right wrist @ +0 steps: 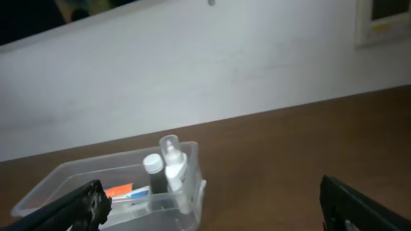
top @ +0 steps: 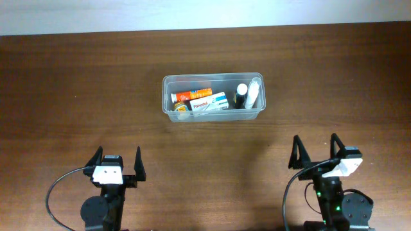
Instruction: Pack container
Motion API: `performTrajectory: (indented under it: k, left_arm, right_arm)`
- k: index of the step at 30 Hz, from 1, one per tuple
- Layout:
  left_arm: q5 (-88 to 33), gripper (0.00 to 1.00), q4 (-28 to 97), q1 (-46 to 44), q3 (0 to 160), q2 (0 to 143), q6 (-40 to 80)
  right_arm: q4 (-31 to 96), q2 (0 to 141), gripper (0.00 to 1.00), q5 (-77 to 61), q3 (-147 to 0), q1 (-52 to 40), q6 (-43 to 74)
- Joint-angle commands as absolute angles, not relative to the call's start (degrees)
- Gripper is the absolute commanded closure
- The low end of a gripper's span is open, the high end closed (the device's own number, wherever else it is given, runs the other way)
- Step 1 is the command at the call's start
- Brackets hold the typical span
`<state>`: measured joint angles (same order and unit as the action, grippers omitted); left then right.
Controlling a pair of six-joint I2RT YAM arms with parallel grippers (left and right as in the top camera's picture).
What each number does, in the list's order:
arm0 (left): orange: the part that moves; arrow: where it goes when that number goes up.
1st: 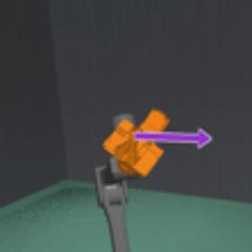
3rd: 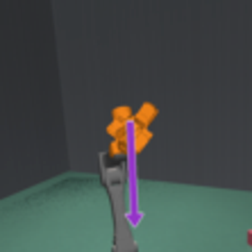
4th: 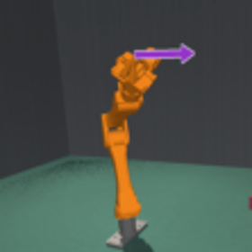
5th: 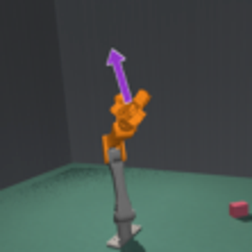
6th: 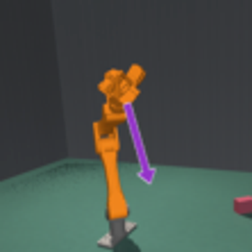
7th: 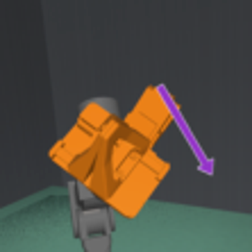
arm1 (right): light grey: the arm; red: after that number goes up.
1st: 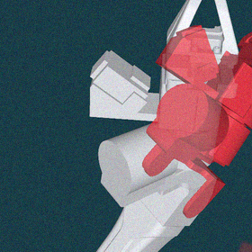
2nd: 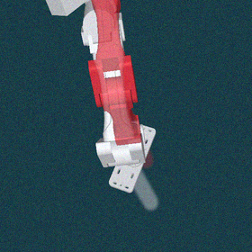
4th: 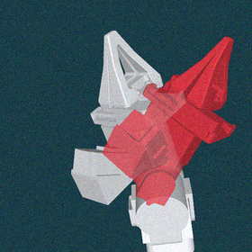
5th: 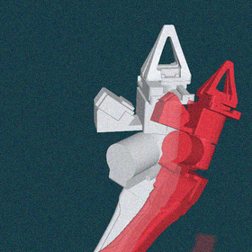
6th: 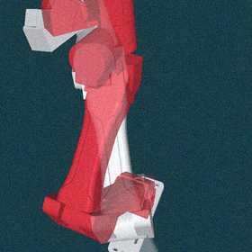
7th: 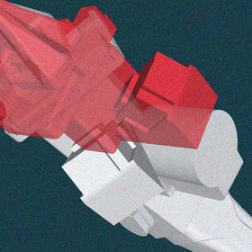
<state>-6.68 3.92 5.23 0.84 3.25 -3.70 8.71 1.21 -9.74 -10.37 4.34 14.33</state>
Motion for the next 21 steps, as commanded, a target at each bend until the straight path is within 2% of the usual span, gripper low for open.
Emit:
performTrajectory:
  k: [1, 21]
  left_arm:
    - [-6.9, 0.00, 3.9, 5.5, 0.5, 2.9, -4.6]
    - [-6.9, 0.00, 3.9, 5.5, 0.5, 2.9, -4.6]
  right_arm:
    - [8.2, 0.2, 0.02, -6.2, -8.9, 1.4, 13.9]
    - [-6.4, 0.2, 0.02, -2.6, -0.3, 0.7, 13.7]
